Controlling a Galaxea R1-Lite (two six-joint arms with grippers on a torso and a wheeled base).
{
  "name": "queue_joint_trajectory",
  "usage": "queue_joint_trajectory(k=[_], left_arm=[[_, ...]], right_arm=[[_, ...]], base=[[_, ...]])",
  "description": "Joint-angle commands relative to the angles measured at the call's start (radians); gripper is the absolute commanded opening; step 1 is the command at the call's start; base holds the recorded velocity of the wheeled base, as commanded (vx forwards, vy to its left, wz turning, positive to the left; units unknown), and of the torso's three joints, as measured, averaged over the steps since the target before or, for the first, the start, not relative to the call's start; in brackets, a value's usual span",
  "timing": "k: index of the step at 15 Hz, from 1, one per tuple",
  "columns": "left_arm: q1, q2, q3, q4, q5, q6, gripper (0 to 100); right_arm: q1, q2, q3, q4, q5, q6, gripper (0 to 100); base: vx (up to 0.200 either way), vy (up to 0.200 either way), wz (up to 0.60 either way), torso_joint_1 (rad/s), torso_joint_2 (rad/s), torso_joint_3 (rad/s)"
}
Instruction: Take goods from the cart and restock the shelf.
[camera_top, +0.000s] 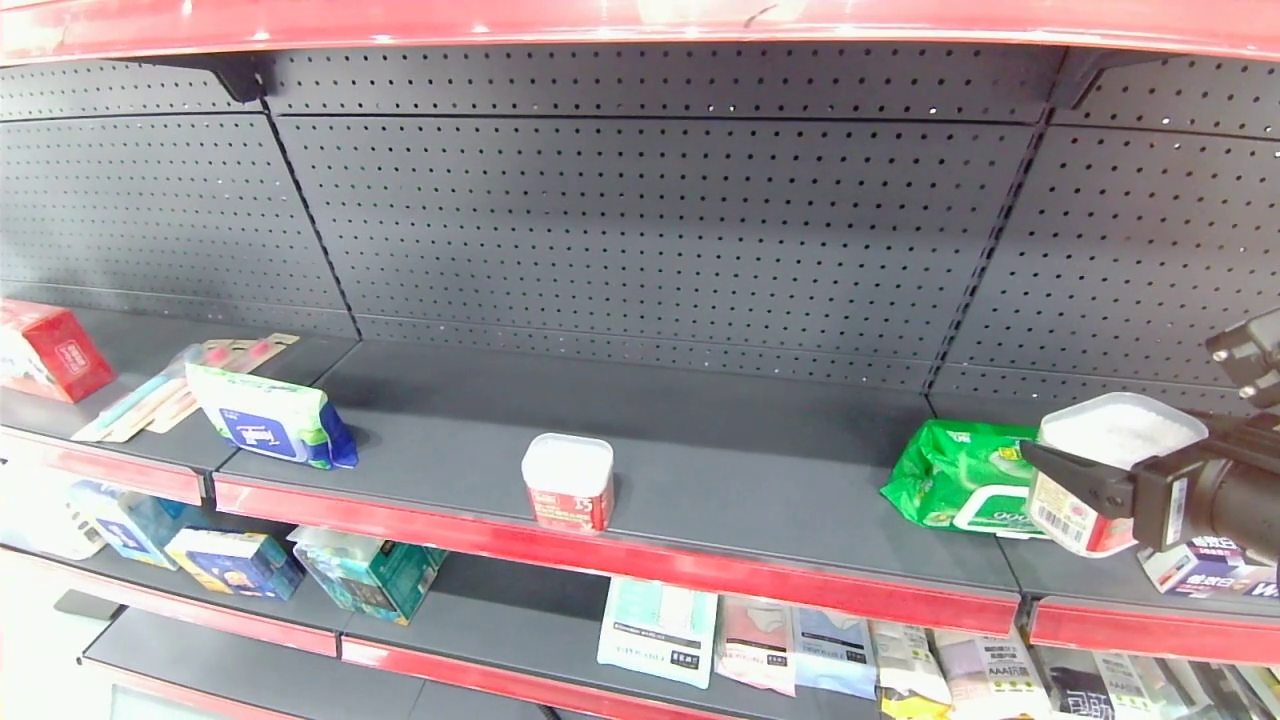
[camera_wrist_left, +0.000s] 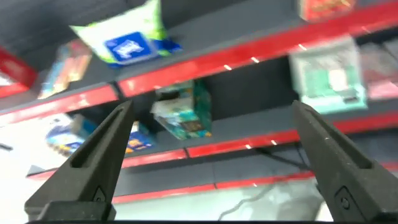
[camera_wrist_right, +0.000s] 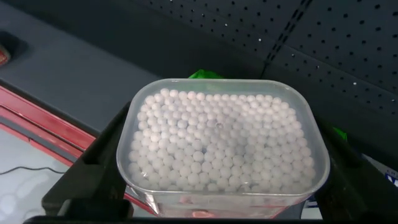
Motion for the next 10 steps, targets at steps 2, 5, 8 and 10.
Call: queue_joint_trajectory(k=[2,5,8,10], left_arm=[[0.007,0.065,0.006,-0.003,0.016,-0.001,100],[0.005,0.069,0.02,-0.003,-0.005,0.0,100],[0.003,0.073,0.02,-0.003,-0.008,0.0,100],[0.003,0.08,0.022,-0.003,-0.027,-0.001,100]], right_arm=[[-0.005,0.009,0.008,0.001,0.0,0.001,0],[-0.005,0.02,0.007,-0.001,-0.001,-0.001,0],[-0.005,0.023,0.01,0.001,-0.001,-0.001,0],[-0.005,0.027,0.011,0.001,-0.001,-0.001,0]], base=[[0.0,0.0,0.0,0.0,0.0,0.0],[0.0,0.0,0.0,0.0,0.0,0.0],[0.0,0.0,0.0,0.0,0.0,0.0],[0.0,0.0,0.0,0.0,0.0,0.0]])
